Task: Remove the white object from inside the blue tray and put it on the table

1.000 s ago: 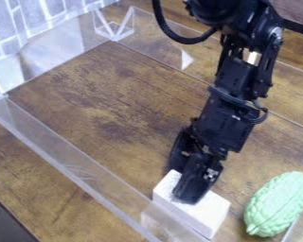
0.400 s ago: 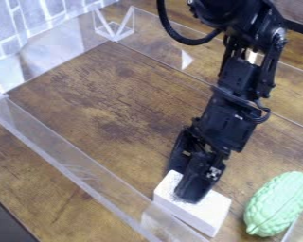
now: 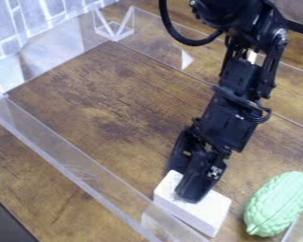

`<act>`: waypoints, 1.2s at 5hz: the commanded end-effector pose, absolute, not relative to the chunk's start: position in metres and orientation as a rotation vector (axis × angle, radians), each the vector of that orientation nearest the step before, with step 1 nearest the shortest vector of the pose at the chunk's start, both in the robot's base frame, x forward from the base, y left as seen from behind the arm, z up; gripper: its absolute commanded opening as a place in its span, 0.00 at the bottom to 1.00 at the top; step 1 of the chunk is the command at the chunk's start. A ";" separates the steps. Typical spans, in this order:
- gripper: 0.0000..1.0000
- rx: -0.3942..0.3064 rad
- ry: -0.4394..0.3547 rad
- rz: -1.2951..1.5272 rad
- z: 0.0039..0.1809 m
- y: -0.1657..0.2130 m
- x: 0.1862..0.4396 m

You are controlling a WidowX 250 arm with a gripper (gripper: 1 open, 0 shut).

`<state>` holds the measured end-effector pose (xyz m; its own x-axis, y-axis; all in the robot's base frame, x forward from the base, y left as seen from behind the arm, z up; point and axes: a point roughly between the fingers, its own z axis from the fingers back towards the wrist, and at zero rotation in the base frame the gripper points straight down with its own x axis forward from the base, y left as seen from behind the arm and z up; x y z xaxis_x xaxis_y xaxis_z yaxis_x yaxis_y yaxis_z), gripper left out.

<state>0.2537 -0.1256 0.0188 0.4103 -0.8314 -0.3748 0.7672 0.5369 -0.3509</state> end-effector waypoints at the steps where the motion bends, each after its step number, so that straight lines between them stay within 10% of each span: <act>1: 1.00 -0.138 0.539 -0.981 0.019 -0.120 0.259; 2: 0.00 -0.135 0.555 -0.954 0.021 -0.110 0.264; 3: 0.00 -0.130 0.572 -0.928 0.024 -0.101 0.270; 4: 1.00 -0.134 0.576 -0.902 0.024 -0.097 0.273; 6: 1.00 -0.140 0.580 -0.884 0.022 -0.099 0.281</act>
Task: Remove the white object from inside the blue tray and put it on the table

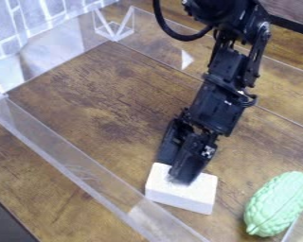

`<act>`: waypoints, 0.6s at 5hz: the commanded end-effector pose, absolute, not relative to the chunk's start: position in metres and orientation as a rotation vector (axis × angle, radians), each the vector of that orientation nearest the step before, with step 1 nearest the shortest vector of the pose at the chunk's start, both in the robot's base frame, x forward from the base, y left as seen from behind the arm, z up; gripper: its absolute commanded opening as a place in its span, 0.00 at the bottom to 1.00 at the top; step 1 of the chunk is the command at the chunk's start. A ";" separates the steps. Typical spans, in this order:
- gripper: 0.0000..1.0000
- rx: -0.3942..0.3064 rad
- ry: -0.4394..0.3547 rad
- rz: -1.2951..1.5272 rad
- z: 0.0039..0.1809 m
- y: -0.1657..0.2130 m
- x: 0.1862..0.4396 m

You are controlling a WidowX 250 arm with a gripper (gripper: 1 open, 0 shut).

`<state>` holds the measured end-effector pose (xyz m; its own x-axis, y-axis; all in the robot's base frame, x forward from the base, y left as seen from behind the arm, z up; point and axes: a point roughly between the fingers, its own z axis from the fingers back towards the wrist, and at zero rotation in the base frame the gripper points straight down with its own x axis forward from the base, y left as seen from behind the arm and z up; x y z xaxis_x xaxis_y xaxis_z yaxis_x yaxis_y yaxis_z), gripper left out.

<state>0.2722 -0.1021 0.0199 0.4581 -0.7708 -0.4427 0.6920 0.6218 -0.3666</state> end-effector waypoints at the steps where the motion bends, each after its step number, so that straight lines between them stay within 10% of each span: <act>1: 1.00 -0.143 0.581 -0.872 0.021 -0.098 0.286; 3: 1.00 -0.150 0.581 -0.832 0.021 -0.095 0.295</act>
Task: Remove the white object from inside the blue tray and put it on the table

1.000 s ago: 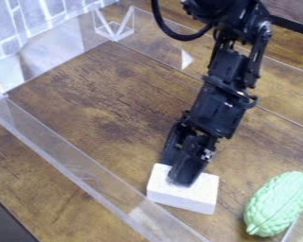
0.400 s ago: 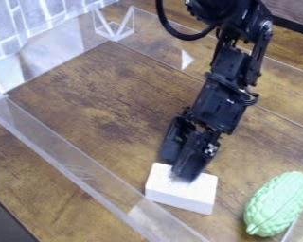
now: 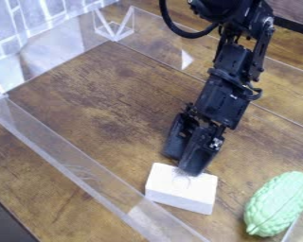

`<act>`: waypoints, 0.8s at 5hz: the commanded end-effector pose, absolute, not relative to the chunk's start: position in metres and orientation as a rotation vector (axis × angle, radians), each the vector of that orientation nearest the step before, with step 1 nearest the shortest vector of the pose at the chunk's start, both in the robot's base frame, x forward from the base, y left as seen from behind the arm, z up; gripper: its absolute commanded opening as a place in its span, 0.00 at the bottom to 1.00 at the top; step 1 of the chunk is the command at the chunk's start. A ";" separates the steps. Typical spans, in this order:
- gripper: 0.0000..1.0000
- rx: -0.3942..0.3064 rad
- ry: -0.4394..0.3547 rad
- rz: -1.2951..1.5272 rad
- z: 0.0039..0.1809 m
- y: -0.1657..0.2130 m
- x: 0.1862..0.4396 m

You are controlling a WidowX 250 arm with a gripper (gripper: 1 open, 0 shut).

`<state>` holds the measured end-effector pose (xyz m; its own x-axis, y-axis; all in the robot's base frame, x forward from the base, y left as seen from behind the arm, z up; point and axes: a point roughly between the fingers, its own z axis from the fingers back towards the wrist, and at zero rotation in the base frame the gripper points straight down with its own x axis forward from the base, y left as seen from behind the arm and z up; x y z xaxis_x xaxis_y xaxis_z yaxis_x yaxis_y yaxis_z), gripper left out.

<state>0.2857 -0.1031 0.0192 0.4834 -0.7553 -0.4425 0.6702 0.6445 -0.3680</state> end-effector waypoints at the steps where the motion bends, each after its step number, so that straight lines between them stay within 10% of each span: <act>1: 0.00 -0.157 0.582 -0.799 0.022 -0.092 0.298; 2: 0.00 -0.153 0.581 -0.787 0.025 -0.092 0.299; 3: 1.00 -0.153 0.592 -0.779 0.029 -0.091 0.299; 4: 1.00 -0.153 0.603 -0.772 0.031 -0.090 0.299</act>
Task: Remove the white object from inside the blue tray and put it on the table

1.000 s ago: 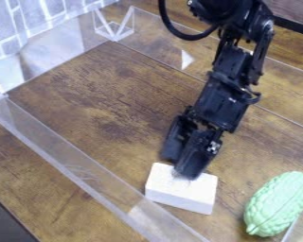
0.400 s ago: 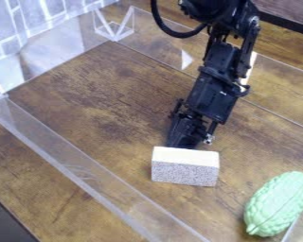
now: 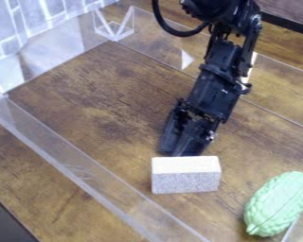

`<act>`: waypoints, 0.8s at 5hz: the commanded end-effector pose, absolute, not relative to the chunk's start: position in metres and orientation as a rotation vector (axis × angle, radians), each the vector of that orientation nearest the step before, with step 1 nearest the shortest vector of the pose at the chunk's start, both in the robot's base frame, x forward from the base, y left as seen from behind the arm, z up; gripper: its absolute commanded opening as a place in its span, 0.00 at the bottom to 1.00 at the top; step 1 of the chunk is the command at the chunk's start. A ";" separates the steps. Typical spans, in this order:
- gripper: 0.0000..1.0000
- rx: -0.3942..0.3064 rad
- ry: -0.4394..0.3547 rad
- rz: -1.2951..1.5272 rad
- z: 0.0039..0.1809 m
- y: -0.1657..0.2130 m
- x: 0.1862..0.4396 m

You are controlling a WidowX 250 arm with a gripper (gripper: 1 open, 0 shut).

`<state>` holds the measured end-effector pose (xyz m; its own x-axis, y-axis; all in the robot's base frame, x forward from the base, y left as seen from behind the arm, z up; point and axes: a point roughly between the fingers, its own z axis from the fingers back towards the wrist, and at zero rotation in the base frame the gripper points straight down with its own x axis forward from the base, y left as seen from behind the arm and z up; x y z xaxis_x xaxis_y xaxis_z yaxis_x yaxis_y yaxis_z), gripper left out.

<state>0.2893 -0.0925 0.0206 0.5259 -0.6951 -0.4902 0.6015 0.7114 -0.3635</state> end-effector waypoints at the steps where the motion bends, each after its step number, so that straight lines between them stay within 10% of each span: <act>1: 1.00 -0.149 0.605 -0.765 0.030 -0.091 0.302; 2: 0.00 -0.145 0.607 -0.756 0.032 -0.092 0.302; 4: 0.00 -0.135 0.614 -0.737 0.034 -0.093 0.305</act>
<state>0.2939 -0.0931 0.0187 0.5356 -0.6653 -0.5201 0.5772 0.7380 -0.3496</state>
